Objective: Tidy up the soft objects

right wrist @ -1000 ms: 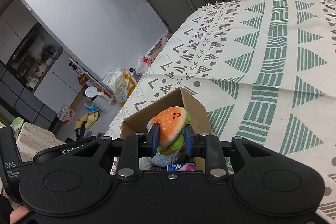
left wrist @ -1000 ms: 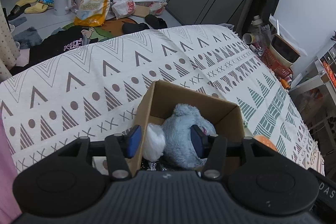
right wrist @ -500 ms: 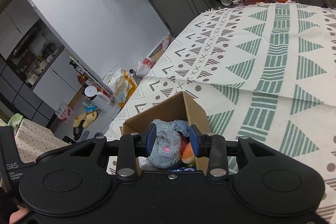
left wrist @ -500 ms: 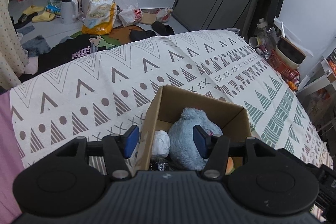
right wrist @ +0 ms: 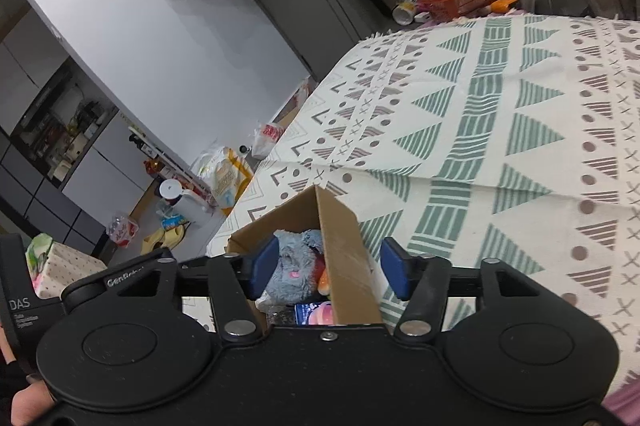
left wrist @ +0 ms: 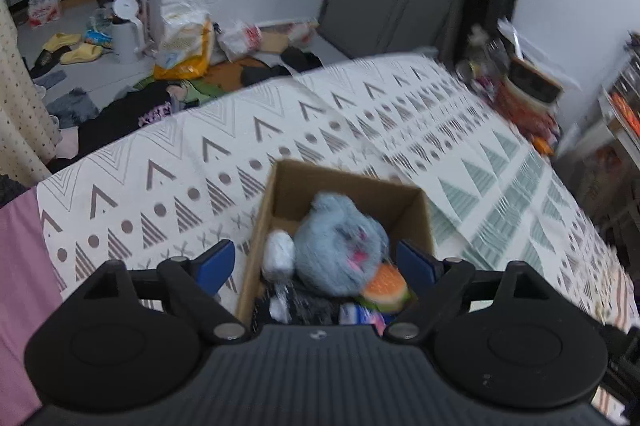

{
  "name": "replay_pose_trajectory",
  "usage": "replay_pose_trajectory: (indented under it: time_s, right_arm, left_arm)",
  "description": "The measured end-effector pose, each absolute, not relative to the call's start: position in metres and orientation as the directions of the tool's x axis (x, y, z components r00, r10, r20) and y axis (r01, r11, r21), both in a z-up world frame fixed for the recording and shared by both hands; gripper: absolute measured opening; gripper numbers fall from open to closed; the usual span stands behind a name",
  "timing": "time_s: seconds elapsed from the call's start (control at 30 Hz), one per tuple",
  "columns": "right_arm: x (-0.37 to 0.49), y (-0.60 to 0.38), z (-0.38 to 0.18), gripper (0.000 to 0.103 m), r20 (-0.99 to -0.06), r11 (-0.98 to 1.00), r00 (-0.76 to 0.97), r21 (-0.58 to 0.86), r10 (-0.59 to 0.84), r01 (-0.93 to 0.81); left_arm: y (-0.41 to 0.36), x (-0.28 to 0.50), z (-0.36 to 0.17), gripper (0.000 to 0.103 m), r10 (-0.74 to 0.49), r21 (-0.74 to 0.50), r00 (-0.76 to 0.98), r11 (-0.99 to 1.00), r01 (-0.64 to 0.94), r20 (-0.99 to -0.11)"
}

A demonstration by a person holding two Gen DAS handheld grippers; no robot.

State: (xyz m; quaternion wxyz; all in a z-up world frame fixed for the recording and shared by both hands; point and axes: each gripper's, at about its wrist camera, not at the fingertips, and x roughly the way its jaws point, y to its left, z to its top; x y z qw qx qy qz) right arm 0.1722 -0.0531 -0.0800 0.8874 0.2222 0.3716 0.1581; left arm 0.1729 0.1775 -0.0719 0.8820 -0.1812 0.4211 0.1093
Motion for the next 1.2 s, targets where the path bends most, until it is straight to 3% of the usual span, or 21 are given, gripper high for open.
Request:
replay_pose_trajectory:
  time_s: [0.47, 0.67, 1.2]
  right_arm:
    - [0.128, -0.099, -0.034, 0.102, -0.562, 0.878, 0.724, 0.461, 0.4, -0.127]
    - [0.109, -0.112, -0.024, 0.103, -0.564, 0.894, 0.734, 0.429, 0.378, -0.131]
    - [0.067, -0.14, -0.002, 0.103, -0.573, 0.93, 0.76, 0.35, 0.307, -0.112]
  left_arm:
    - [0.138, 0.12, -0.019, 0.091, -0.005, -0.246, 0.64, 0.925, -0.288, -0.768]
    - [0.125, 0.098, 0.0, 0.102, 0.006, -0.226, 0.661, 0.937, -0.265, -0.751]
    - [0.101, 0.044, 0.032, 0.103, 0.042, -0.153, 0.721, 0.967, -0.203, -0.691]
